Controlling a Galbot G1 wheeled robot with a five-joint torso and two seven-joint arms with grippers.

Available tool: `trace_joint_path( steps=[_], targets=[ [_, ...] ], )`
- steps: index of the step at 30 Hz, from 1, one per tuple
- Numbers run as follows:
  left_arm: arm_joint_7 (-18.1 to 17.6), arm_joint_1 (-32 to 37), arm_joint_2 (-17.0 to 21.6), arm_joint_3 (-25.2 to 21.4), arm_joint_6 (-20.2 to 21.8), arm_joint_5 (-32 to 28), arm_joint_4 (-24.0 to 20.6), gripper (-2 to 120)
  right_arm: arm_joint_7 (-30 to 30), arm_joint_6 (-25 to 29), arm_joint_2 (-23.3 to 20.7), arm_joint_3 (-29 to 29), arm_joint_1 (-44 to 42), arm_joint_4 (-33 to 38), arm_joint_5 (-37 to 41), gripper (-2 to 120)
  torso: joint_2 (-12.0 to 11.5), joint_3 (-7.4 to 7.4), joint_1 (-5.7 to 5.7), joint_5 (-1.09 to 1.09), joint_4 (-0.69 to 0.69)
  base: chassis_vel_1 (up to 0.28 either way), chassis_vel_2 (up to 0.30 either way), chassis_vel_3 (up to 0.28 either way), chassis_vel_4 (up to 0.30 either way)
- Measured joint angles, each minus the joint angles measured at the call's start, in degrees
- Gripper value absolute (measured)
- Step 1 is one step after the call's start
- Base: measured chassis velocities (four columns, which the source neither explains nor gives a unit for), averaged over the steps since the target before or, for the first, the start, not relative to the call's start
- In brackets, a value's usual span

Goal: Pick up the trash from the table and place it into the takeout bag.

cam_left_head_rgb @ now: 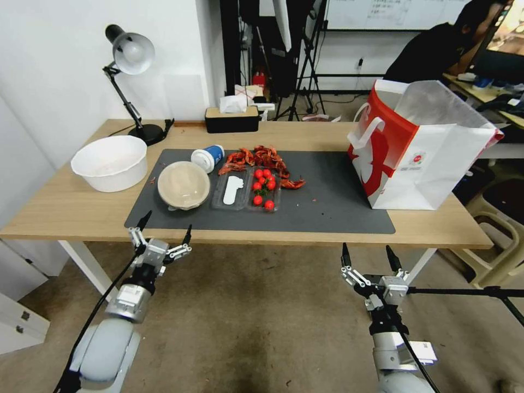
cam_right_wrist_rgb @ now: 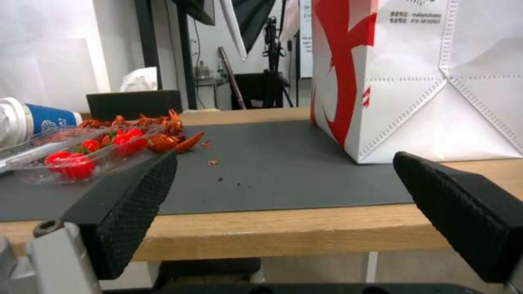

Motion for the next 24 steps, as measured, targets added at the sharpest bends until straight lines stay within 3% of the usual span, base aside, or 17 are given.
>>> trace_joint_path(
  steps=[18, 24],
  targets=[
    [2.99, -10.94, 9.76, 5.44, -1.09, 2.16, 8.71, 100, 0.09, -1.59, 1.24, -0.26, 1.75, -0.80, 0.05, 95, 0.00, 0.00, 0.00, -0.01, 0.00, 0.000, 0.000, 0.000, 0.000],
    [3.02, -11.90, 10.43, 6.39, -1.75, 2.49, 11.04, 88, 0.12, -1.90, 1.36, -0.35, 2.35, -1.26, 0.05, 91, 0.00, 0.00, 0.00, -0.01, 0.01, 0.000, 0.000, 0.000, 0.000]
  ],
)
